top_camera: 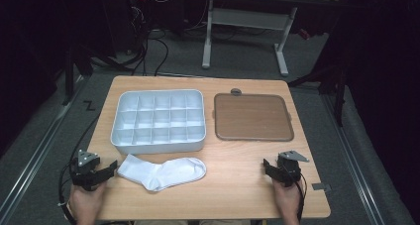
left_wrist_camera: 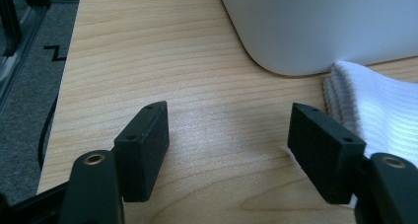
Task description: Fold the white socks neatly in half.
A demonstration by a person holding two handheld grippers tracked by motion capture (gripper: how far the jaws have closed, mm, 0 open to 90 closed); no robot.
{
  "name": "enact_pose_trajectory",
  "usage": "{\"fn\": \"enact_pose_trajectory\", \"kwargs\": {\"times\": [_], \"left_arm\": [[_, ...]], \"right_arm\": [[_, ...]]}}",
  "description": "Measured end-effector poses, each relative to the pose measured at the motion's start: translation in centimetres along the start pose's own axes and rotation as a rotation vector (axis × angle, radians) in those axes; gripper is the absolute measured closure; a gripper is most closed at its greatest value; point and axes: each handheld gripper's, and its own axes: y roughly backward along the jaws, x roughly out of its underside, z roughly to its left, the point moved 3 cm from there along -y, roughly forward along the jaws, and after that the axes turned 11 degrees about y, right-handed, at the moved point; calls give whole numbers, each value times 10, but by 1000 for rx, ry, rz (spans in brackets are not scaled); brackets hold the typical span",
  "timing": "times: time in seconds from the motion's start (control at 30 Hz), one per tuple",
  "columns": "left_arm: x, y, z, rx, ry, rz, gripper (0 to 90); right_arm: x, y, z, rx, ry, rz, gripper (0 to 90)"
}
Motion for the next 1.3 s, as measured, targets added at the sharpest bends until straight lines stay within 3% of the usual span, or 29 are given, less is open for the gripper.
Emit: {"fn": "enact_pose_trajectory", "kwargs": {"times": [1.3], "left_arm": [[0,0,0,2,8,4,310]], "right_arm": [[0,0,0,5,7,0,388]]}}
